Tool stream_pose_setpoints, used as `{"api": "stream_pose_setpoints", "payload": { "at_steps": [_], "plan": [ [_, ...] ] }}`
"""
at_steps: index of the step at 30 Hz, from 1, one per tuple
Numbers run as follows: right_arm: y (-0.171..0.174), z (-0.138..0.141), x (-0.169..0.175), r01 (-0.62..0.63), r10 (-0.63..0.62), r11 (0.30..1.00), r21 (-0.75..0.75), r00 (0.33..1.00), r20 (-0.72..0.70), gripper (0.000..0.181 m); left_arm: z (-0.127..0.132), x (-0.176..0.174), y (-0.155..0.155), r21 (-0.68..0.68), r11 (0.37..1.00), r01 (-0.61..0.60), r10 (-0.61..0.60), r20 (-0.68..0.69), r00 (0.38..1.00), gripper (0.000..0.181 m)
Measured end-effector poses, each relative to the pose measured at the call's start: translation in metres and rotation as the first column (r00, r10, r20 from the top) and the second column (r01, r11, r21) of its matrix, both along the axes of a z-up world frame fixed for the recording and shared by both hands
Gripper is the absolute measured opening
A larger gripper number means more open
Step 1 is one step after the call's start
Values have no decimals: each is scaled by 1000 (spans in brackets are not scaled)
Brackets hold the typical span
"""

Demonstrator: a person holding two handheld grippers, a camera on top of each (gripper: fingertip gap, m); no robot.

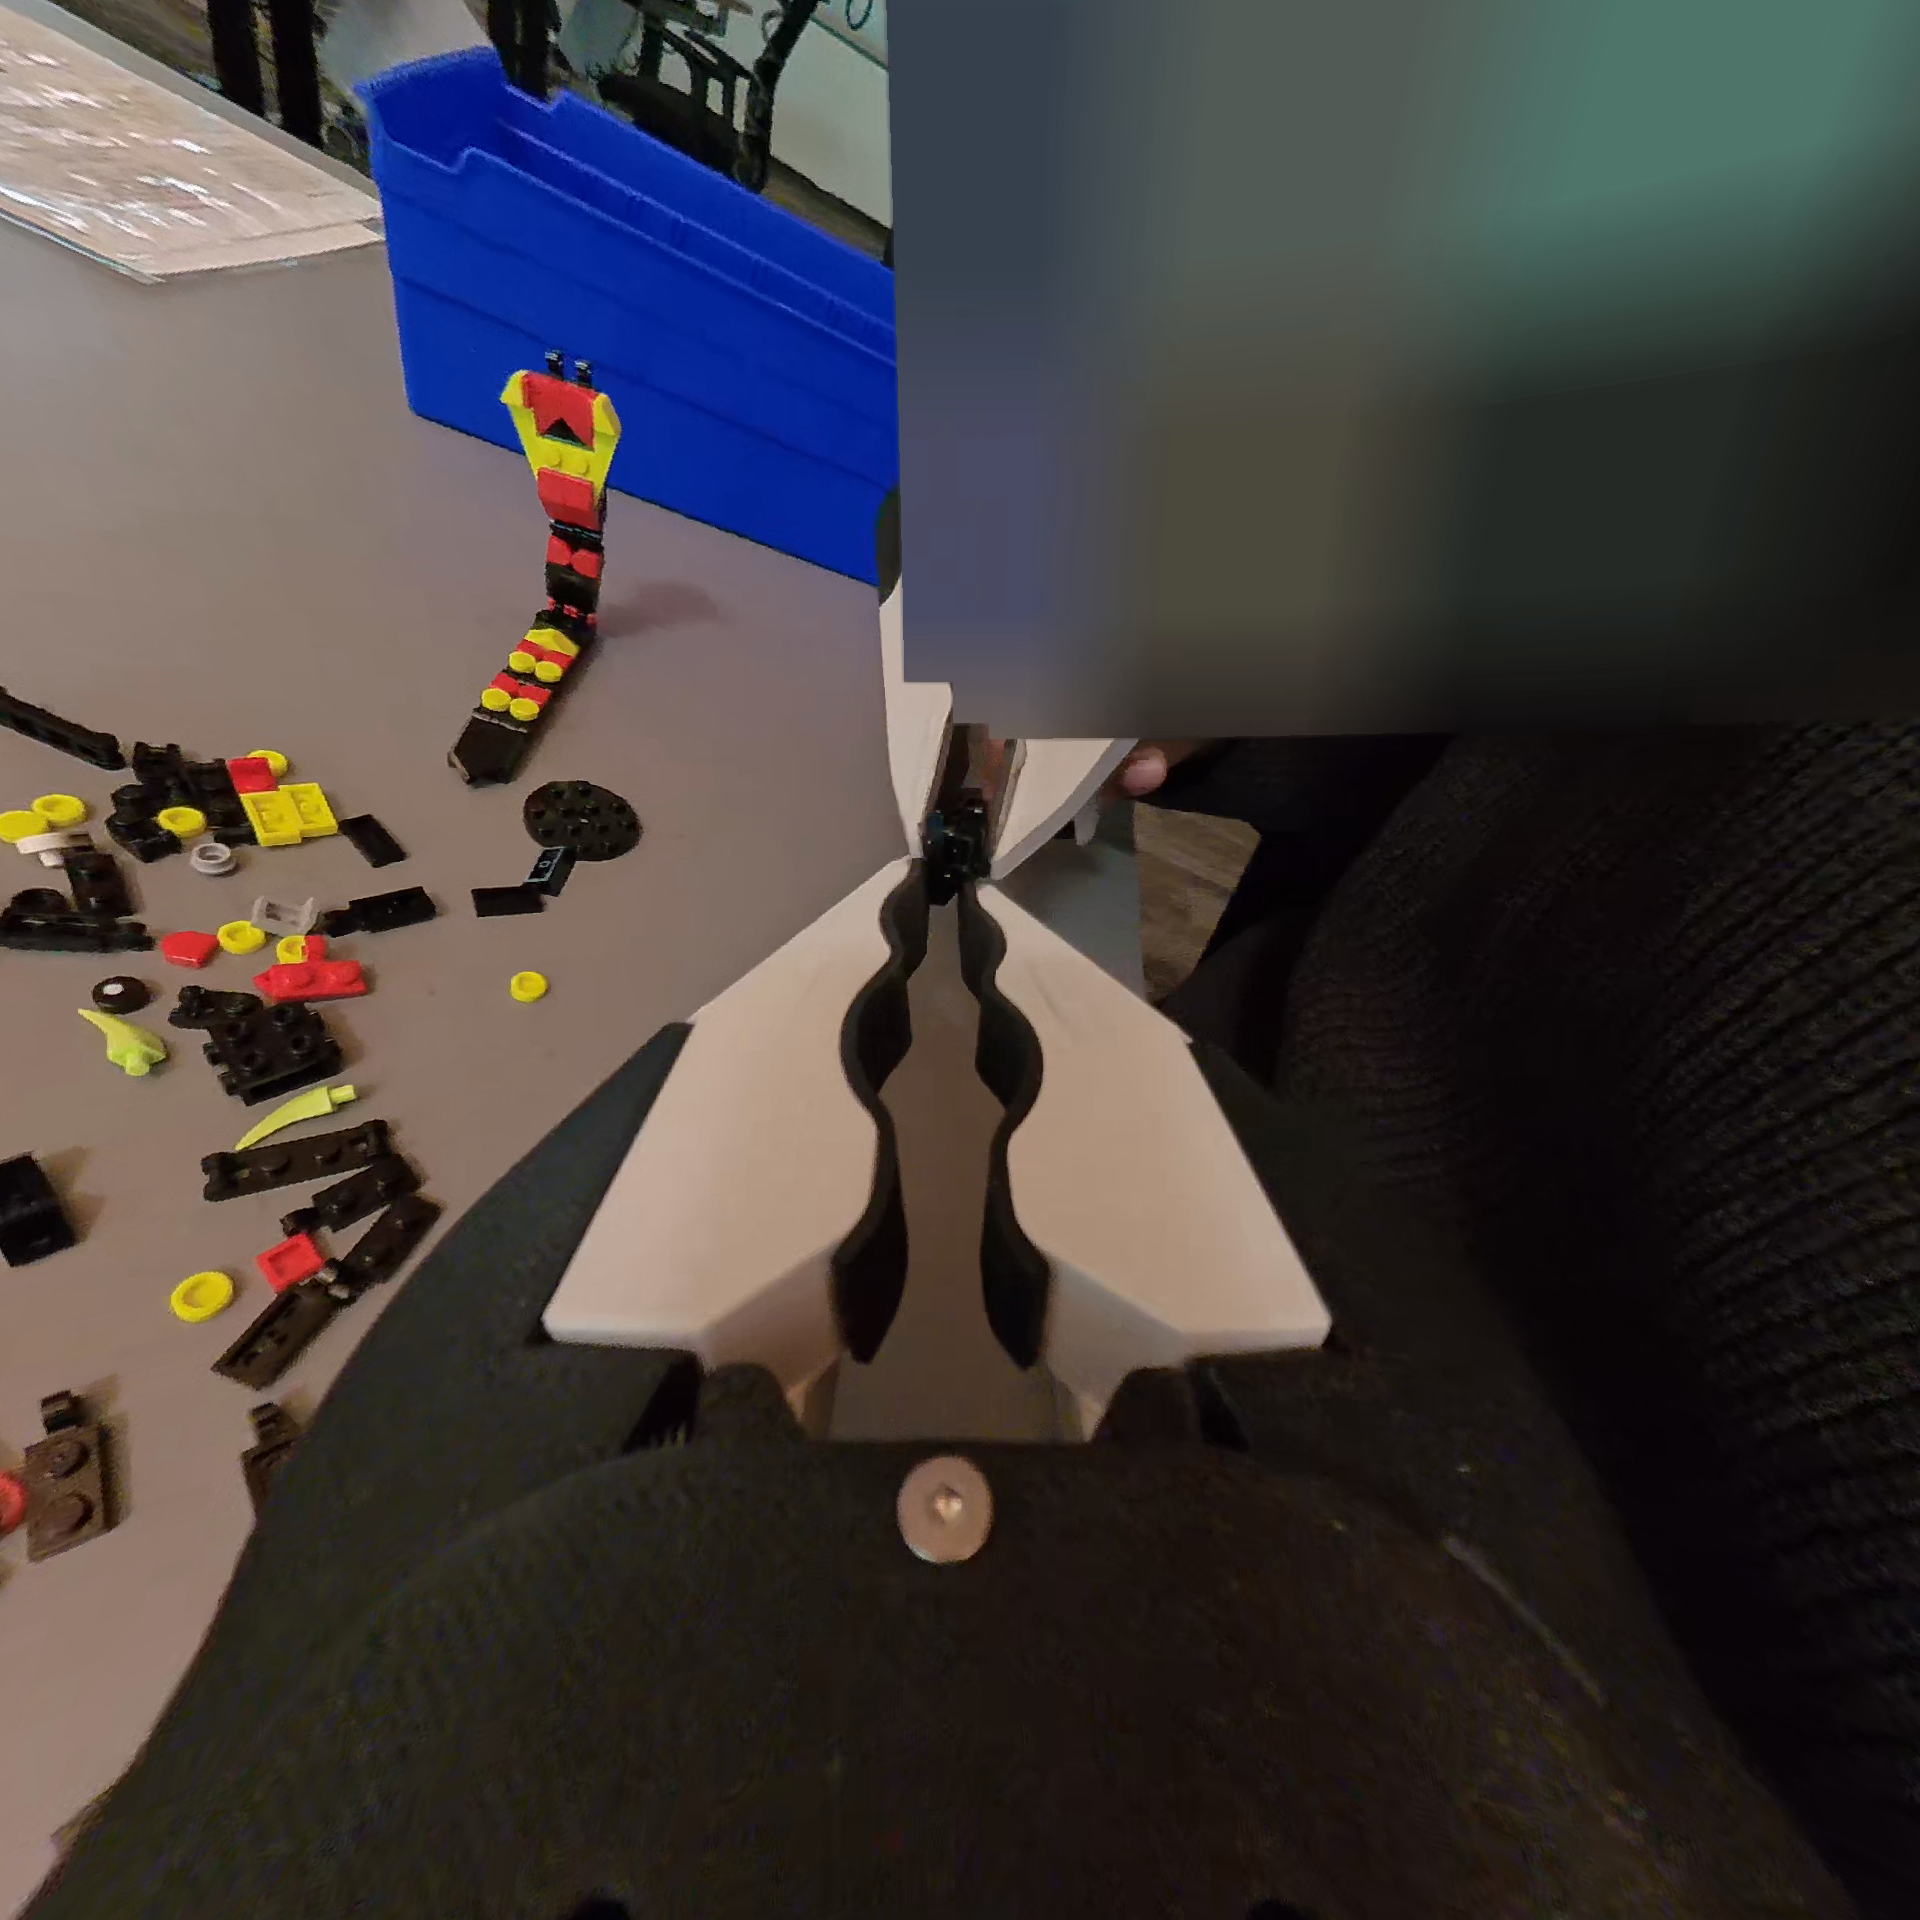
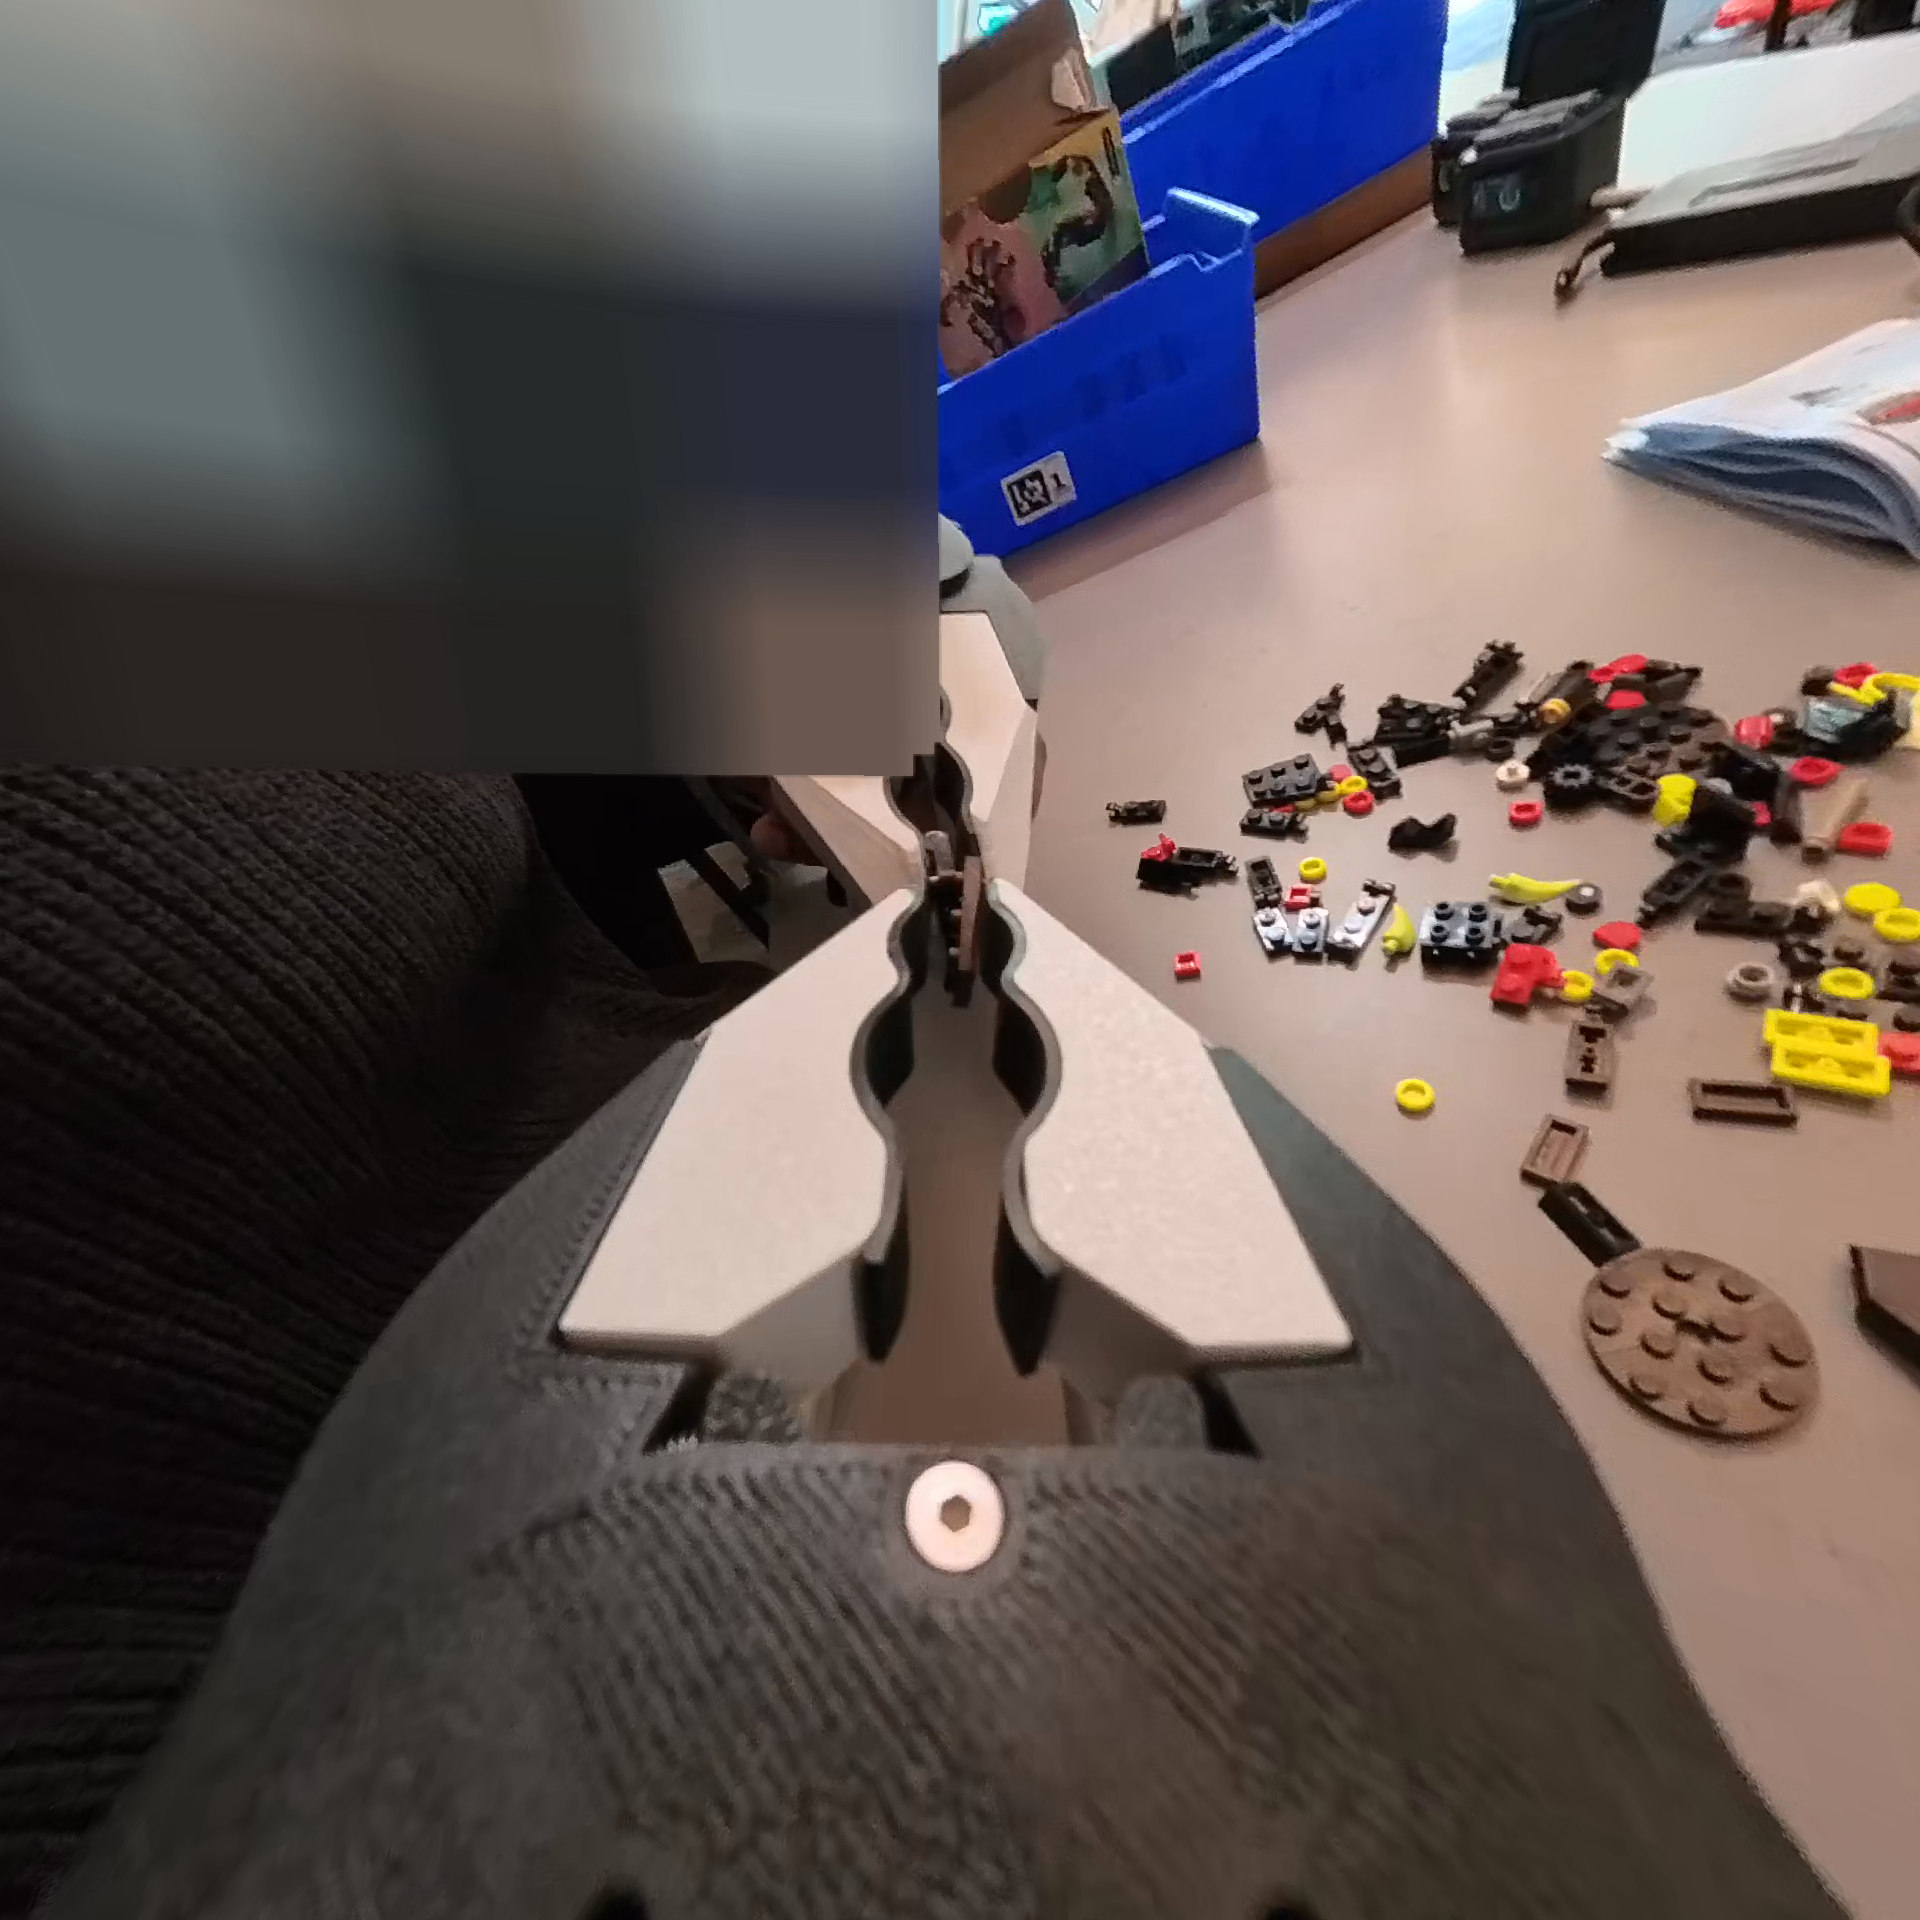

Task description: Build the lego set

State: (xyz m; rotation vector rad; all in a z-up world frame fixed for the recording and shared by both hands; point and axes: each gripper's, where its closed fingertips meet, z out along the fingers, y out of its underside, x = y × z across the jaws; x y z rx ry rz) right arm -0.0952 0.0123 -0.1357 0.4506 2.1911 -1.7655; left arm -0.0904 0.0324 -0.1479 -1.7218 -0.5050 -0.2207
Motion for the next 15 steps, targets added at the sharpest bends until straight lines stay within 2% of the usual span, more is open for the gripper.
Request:
{"api": "stream_pose_setpoints", "payload": {
  "at_steps": [6, 15],
  "plan": [
    [0, -6, -1, 3, -4, 1000, 29, 999, 45, 6, -9, -1, 1, -93, 995, -35, 25, -114, 993, 3],
    [0, -6, 0, 8, -10, 999, 53, 999, 39, 5, -10, -1, 1, -94, 995, -32, 22, -112, 993, 2]
  ]
}}
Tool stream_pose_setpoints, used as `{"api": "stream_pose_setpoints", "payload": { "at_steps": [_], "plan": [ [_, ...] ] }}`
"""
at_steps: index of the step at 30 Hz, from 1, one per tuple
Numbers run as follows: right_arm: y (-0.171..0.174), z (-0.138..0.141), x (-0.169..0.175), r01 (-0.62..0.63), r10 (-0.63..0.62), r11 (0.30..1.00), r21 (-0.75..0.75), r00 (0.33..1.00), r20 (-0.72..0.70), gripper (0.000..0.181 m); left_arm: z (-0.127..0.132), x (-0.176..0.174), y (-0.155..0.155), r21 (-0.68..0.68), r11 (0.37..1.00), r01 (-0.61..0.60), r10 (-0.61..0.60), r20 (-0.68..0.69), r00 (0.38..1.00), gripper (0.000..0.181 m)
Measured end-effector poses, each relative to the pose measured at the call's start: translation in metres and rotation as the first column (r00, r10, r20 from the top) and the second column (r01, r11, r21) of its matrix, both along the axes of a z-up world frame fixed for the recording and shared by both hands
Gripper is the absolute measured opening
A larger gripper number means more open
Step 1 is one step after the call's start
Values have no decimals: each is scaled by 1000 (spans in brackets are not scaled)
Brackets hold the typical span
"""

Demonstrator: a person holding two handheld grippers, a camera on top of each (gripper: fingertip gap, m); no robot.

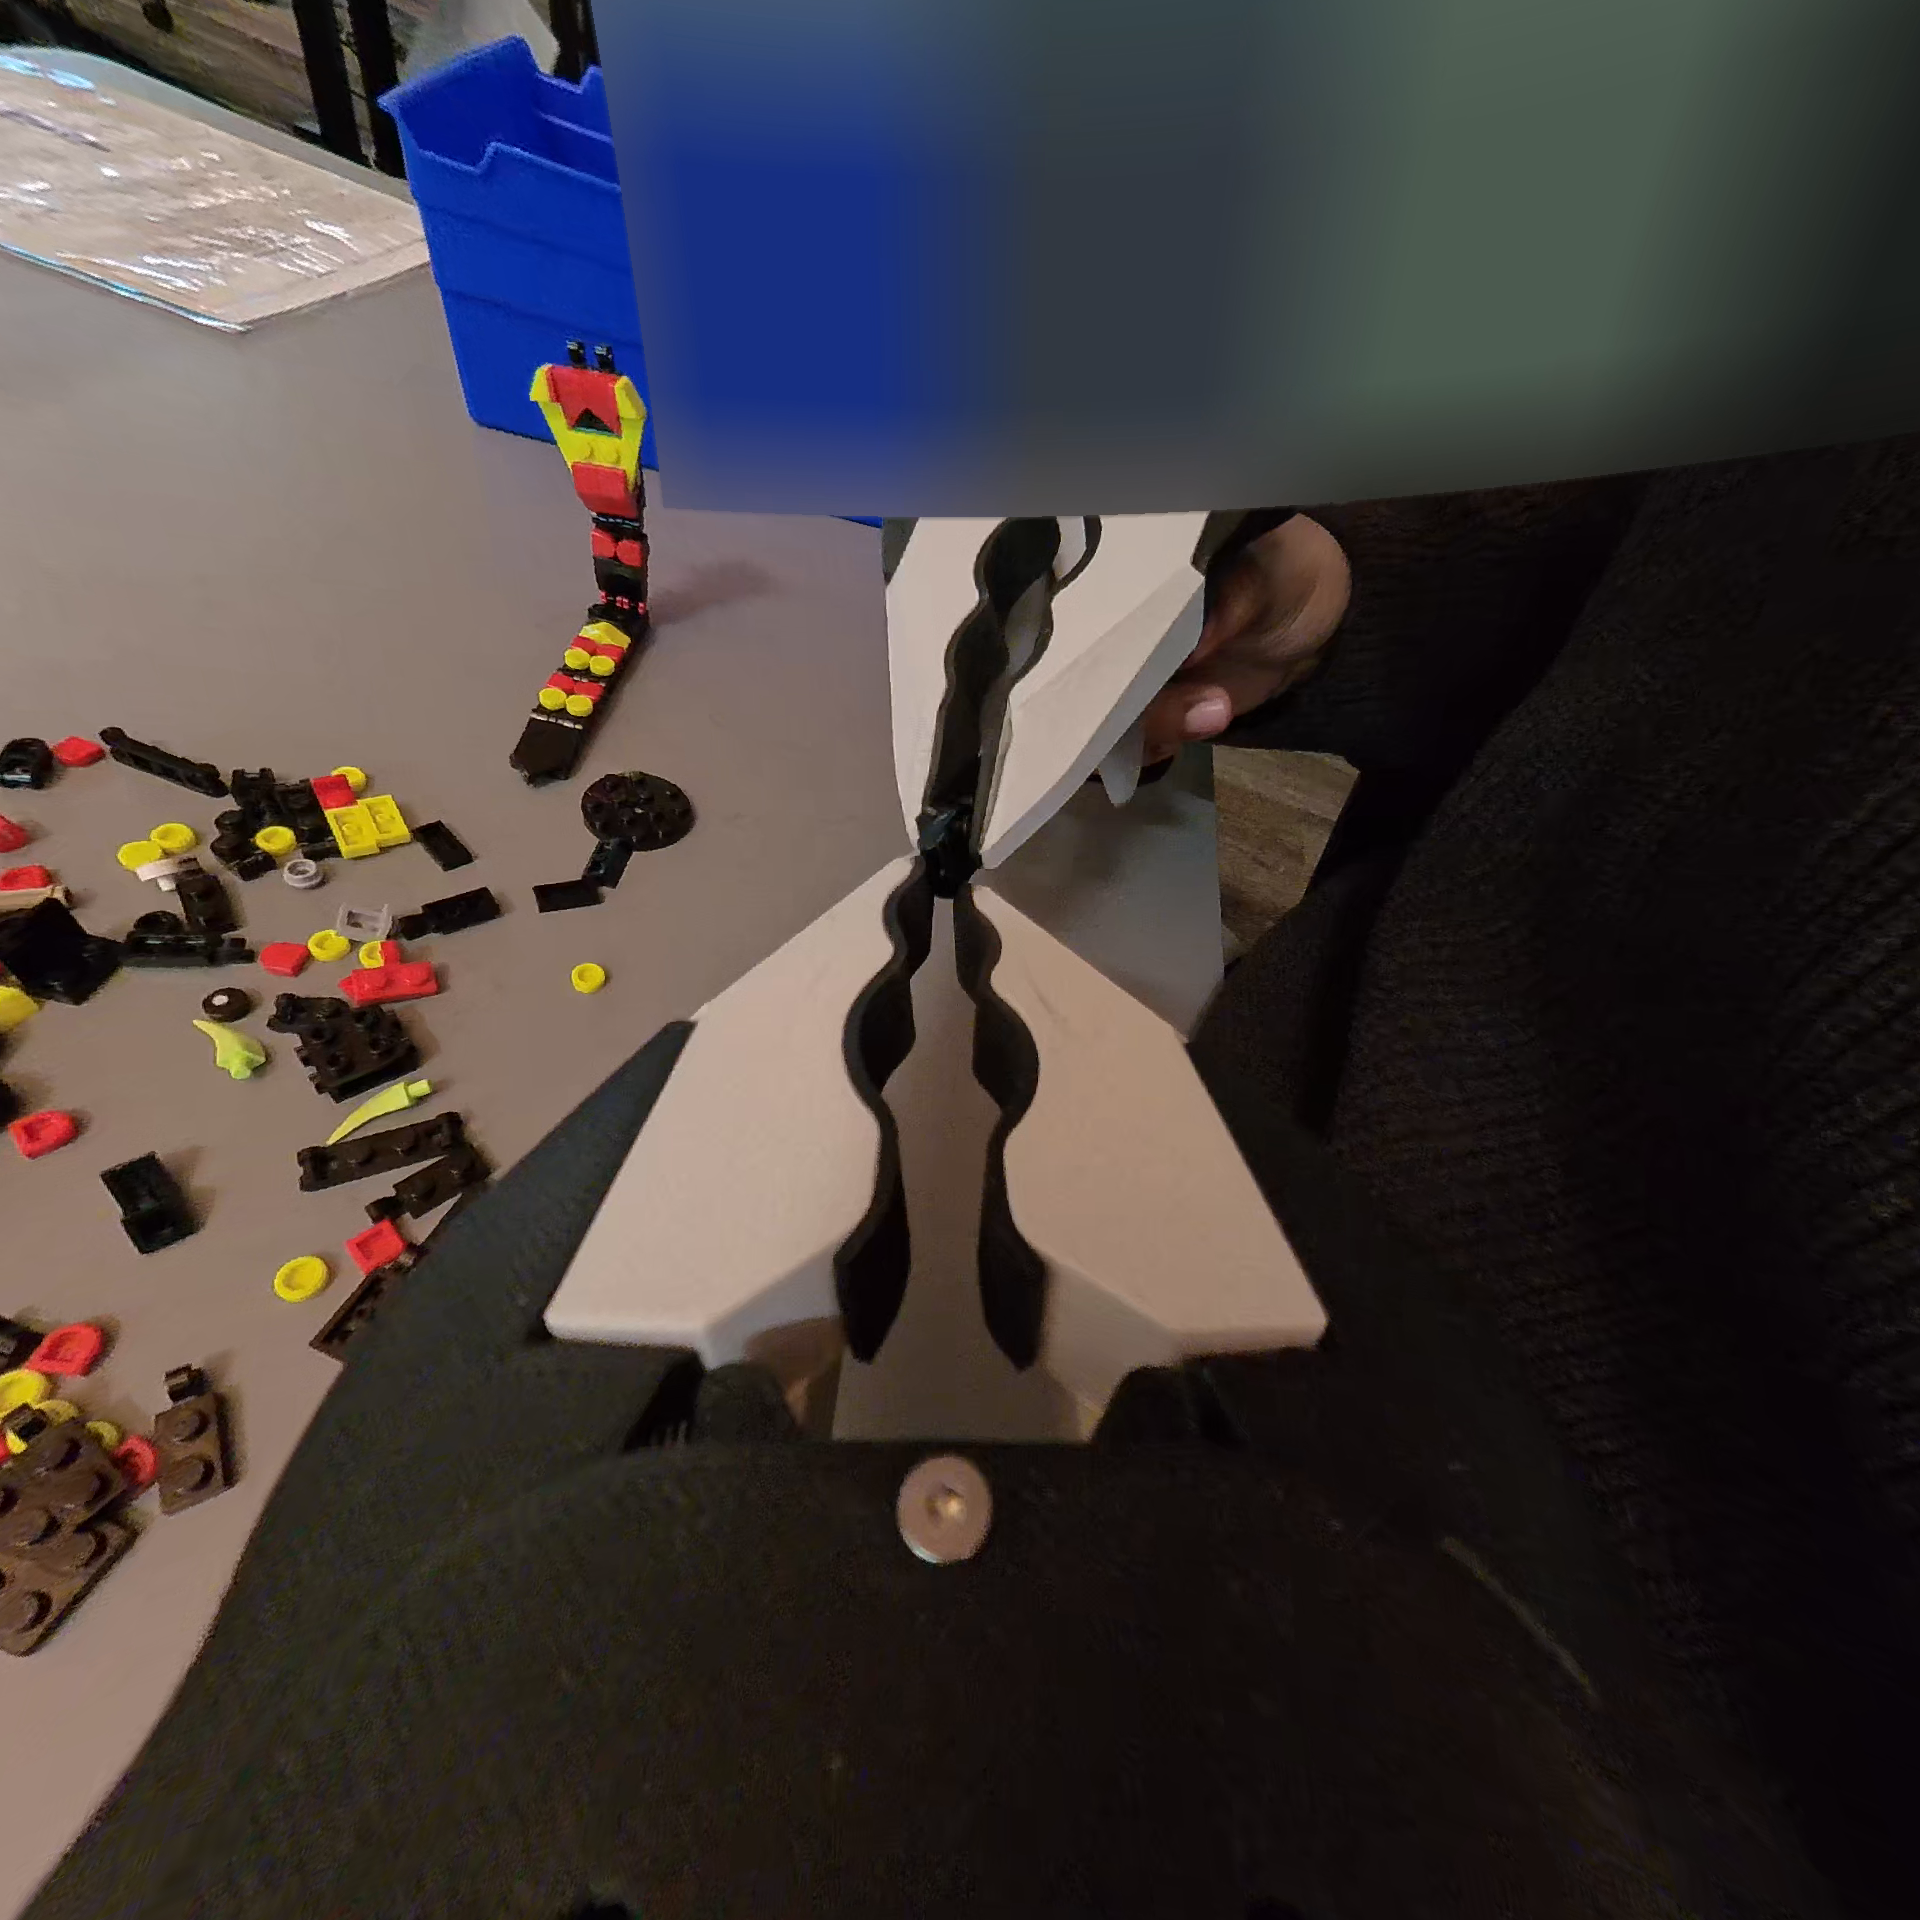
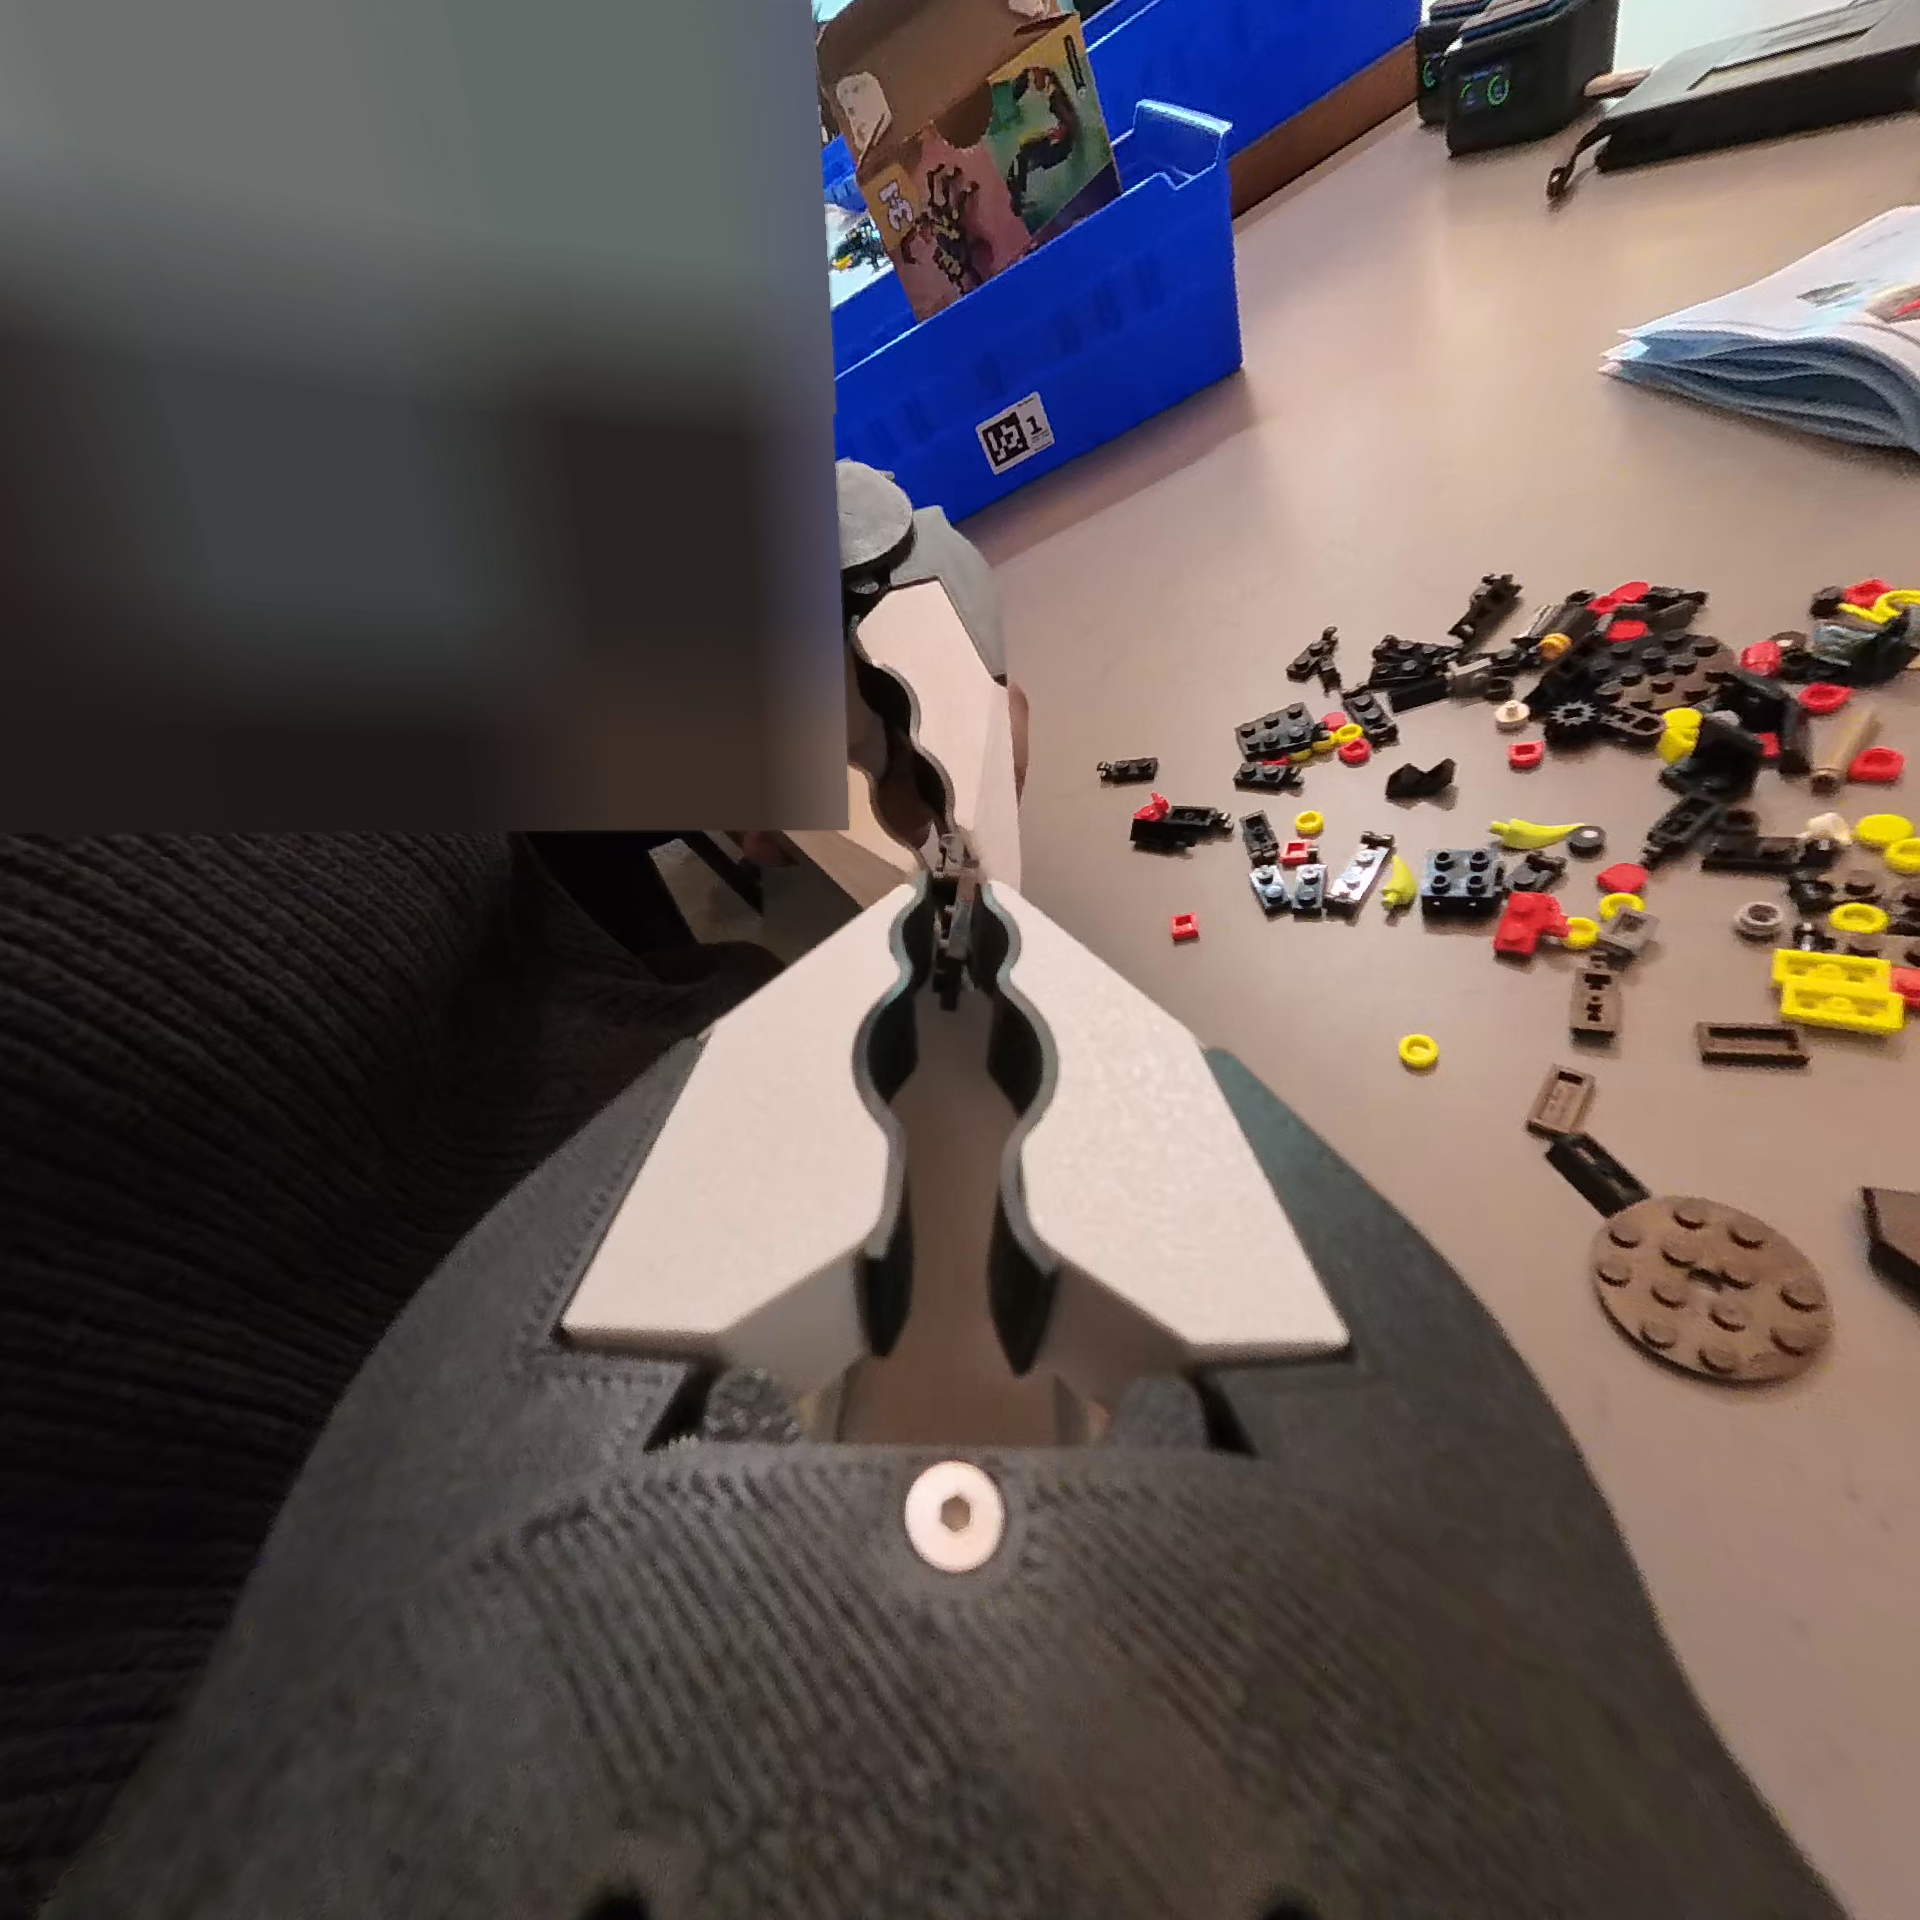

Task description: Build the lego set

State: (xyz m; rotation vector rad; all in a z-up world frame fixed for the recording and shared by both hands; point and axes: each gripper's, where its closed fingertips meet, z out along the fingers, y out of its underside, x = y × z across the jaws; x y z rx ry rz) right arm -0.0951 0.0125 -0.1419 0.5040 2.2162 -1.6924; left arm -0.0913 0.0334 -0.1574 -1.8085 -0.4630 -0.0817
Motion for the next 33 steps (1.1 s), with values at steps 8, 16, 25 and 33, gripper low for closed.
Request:
{"api": "stream_pose_setpoints", "payload": {
  "at_steps": [8, 16, 25, 33],
  "plan": [
    [2, -3, -1, -23, 23, 1000, -16, 999, 32, 5, -2, 1, -1, -16, 1000, 15, -15, 12, 1000, 17],
    [6, -19, -1, -49, 53, 999, -23, 954, 297, 5, -3, -7, -7, -71, 997, -31, 22, -123, 992, 17],
    [8, -28, 11, -118, 129, 991, -55, 827, 548, 6, -10, 6, -4, -120, 992, 43, -62, -161, 985, 7],
    [8, -30, 20, -169, 173, 983, -66, 765, 620, 5, -16, 16, -2, -155, 983, 98, -123, -161, 979, 7]
  ]
}}
